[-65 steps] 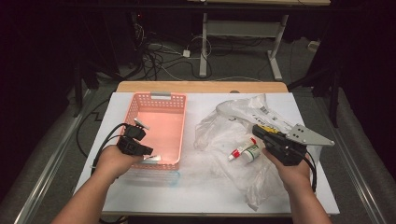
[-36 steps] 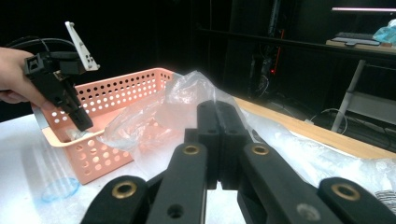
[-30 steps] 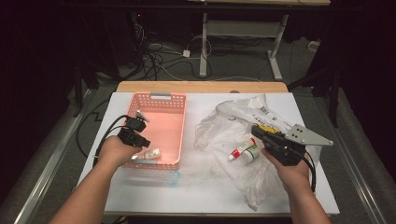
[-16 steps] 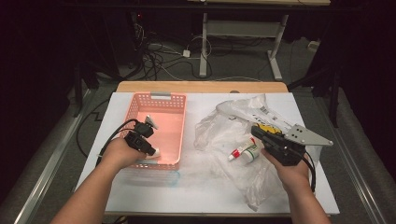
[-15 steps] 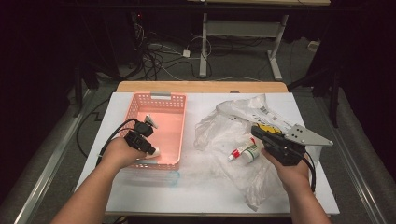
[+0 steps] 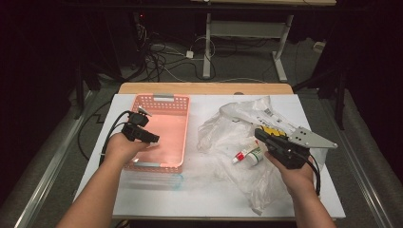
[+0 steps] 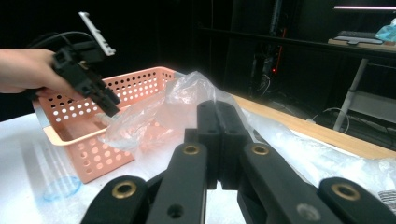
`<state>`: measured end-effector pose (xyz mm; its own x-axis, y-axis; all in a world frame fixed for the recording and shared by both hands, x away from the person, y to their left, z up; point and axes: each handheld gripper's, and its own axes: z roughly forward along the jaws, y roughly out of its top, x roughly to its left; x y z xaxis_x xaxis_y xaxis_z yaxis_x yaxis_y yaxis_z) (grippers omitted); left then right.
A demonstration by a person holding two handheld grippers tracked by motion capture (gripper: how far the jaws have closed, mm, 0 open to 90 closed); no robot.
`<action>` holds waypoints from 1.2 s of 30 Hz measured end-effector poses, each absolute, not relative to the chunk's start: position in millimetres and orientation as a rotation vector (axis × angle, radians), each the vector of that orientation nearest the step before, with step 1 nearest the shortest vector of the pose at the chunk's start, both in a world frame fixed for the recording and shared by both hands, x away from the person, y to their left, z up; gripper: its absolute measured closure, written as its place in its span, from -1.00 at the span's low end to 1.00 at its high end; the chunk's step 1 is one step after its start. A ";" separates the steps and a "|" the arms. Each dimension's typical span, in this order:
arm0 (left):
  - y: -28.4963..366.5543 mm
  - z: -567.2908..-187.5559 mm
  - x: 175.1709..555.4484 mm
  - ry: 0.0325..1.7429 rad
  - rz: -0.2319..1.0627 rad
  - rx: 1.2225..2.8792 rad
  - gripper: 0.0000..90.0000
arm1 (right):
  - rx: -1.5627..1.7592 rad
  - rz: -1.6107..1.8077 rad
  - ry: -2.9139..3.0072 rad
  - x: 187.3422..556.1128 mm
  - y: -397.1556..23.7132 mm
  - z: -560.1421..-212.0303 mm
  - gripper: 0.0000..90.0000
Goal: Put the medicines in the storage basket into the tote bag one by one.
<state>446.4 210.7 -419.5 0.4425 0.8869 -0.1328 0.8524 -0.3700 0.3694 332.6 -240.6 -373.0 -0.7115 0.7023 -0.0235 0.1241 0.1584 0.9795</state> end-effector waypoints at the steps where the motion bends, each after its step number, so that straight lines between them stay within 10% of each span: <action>1: 210.6 -421.1 448.9 1.482 0.131 2.311 -0.07 | 0.785 1.583 1.963 332.5 -240.4 -373.2 1.00; 15: 195.6 -442.5 461.6 1.486 0.074 2.580 0.08 | 0.786 1.587 1.953 332.9 -243.1 -372.6 1.00; 36: 190.0 -418.8 447.4 1.390 0.076 2.431 0.29 | 0.791 1.591 1.949 332.6 -243.9 -371.6 1.00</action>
<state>447.4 190.0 -418.8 0.5202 0.8456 -0.1199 0.8276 -0.4644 0.3153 332.6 -243.9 -371.6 -0.7066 0.7073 -0.0176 0.1243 0.1487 0.9810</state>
